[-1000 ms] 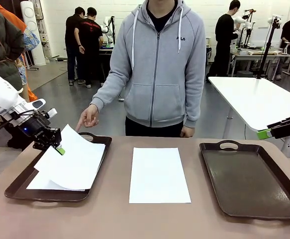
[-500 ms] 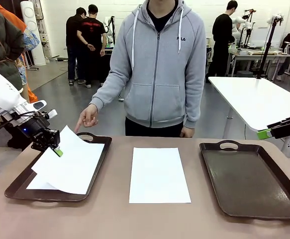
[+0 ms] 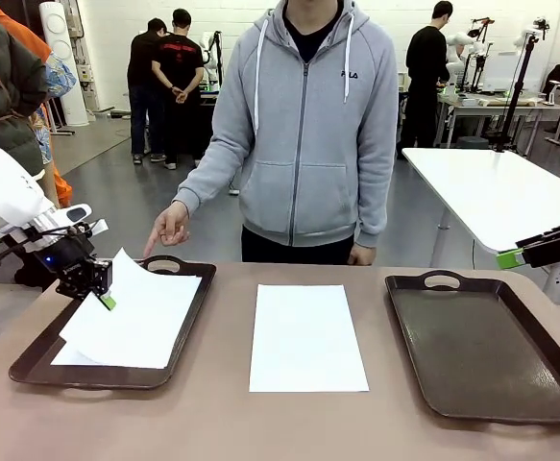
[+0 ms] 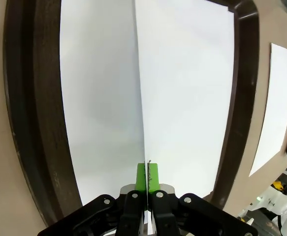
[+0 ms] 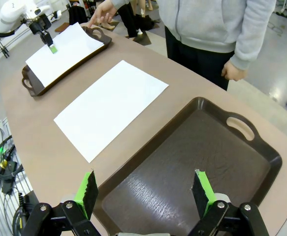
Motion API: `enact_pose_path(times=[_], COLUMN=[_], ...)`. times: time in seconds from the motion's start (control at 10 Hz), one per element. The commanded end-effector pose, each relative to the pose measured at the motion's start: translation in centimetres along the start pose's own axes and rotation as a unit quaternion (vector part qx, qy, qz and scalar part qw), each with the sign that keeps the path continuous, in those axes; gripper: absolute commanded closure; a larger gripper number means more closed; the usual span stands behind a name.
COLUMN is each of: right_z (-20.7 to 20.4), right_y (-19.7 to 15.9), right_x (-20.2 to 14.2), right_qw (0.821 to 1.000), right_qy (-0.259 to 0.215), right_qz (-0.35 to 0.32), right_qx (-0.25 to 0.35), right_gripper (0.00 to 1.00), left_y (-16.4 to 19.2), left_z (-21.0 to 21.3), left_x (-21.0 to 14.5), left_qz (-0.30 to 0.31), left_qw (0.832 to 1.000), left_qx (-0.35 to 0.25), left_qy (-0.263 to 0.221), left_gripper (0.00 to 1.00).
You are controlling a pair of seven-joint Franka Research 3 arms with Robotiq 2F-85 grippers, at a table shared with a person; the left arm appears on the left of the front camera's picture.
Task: Sort the A4 documents.
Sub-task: Place the A4 Paper in the designated Handle tray.
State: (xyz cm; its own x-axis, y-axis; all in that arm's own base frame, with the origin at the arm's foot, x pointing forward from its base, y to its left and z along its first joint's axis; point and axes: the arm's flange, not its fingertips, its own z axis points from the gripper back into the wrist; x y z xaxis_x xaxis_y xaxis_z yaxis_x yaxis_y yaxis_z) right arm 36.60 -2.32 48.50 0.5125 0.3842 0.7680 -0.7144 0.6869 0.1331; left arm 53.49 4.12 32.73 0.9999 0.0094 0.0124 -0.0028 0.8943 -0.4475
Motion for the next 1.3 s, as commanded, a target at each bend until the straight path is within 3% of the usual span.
enact_pose_path(times=[0.0, 0.4, 0.5, 0.6, 0.7, 0.8, 0.9, 1.0, 1.1, 1.2], right_z=[-0.4, -0.4, -0.4, -0.4, -0.4, -0.4, -0.4, -0.4, -0.4, -0.4], right_y=[-0.3, -0.3, -0.3, -0.3, -0.3, -0.3, -0.3, -0.3, -0.3, -0.3], right_x=[0.0, 0.0, 0.0, 0.0, 0.0, 0.0, 0.0, 0.0, 0.0, 0.0], right_qw=[1.000, 1.000, 1.000, 1.000, 1.000, 1.000, 1.000, 1.000, 1.000, 1.000], right_qy=[-0.013, -0.013, -0.013, -0.013, -0.013, -0.013, -0.013, -0.013, -0.013, -0.013], right_qz=[0.003, 0.003, 0.003, 0.003, 0.003, 0.003, 0.003, 0.003, 0.003, 0.003], right_qx=[0.009, 0.009, 0.009, 0.009, 0.009, 0.009, 0.009, 0.009, 0.009, 0.009], right_gripper=[0.00, 0.00, 0.00, 0.00, 0.00, 0.00, 0.00, 0.00, 0.00, 0.00], left_y=[-0.1, 0.1, 0.0, -0.1, -0.1, -0.1, -0.1, -0.1, 0.0, 0.1], left_z=[-0.5, -0.8, -0.6, -0.5, -0.4, -0.3, -0.2, 0.0, 0.3, 0.7], left_x=[-0.1, 0.2, 0.4, 0.5, 0.6, 0.6, 0.6, 0.6, 0.5, 0.3], left_qz=[0.011, 0.011, 0.006, 0.004, 0.002, -0.001, -0.003, -0.005, -0.004, -0.002], left_qw=[1.000, 1.000, 1.000, 1.000, 0.999, 0.999, 0.999, 0.999, 0.999, 0.998], left_qx=[0.014, 0.021, 0.027, 0.029, 0.030, 0.033, 0.036, 0.042, 0.047, 0.058], left_qy=[0.010, 0.012, 0.011, 0.012, 0.013, 0.013, 0.014, 0.013, 0.014, 0.017], left_gripper=[0.99, 0.99, 0.79, 0.79, 0.60, 0.78, 0.40, 0.58, 0.20, 0.38])
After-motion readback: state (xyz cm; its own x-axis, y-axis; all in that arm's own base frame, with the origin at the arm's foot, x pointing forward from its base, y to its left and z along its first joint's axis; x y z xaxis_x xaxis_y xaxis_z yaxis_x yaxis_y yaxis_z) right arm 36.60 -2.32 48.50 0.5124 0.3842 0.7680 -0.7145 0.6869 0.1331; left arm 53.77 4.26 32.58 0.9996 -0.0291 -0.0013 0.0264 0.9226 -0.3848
